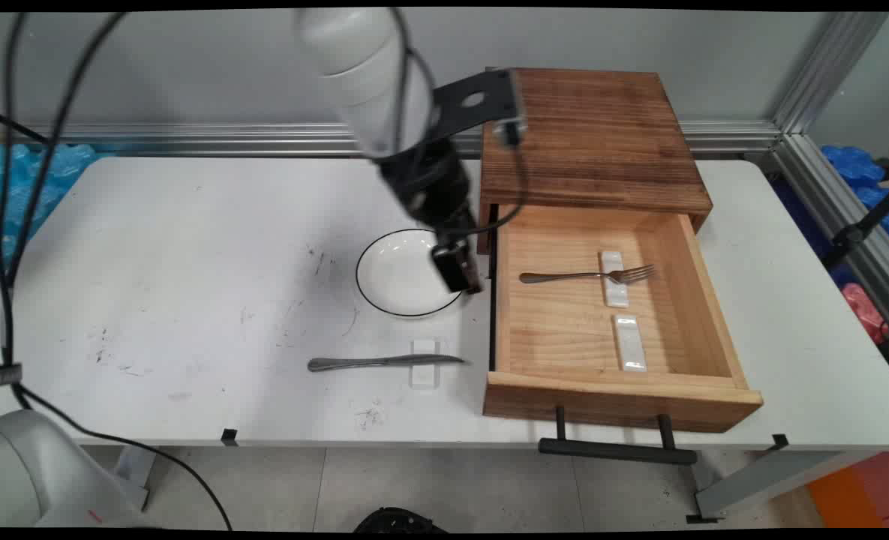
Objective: Pick up the knife from the right of the white plate
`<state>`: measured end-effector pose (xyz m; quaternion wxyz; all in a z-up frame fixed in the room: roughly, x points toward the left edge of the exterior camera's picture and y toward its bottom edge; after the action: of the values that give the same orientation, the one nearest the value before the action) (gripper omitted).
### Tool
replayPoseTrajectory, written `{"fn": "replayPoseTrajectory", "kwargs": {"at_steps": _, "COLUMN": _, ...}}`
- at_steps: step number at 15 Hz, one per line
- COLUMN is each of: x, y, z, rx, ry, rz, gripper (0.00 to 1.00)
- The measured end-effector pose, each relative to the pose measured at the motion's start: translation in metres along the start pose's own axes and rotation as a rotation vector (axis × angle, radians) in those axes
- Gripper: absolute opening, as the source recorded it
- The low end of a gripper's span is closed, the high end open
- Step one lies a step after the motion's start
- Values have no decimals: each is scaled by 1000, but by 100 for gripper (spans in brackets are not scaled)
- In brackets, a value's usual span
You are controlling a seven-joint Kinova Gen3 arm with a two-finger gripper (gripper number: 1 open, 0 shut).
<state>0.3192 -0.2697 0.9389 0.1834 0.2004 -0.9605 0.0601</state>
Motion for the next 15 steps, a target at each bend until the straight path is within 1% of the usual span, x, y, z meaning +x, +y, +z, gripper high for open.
{"fn": "replayPoseTrajectory", "kwargs": {"at_steps": 2, "x": -20, "y": 6, "z": -5, "rx": -6, "ry": -3, "rz": -2, "gripper": 100}}
{"fn": "replayPoseTrajectory", "kwargs": {"at_steps": 5, "x": -57, "y": 17, "z": -8, "rx": -6, "ry": -4, "rz": -21, "gripper": 100}}
{"fn": "replayPoseTrajectory", "kwargs": {"at_steps": 10, "x": -109, "y": 31, "z": 3, "rx": -4, "ry": -17, "rz": -38, "gripper": 100}}
{"fn": "replayPoseTrajectory", "kwargs": {"at_steps": 13, "x": -133, "y": 36, "z": 16, "rx": -3, "ry": -26, "rz": -43, "gripper": 100}}
{"fn": "replayPoseTrajectory", "kwargs": {"at_steps": 15, "x": -144, "y": 38, "z": 25, "rx": -2, "ry": -30, "rz": -50, "gripper": 100}}
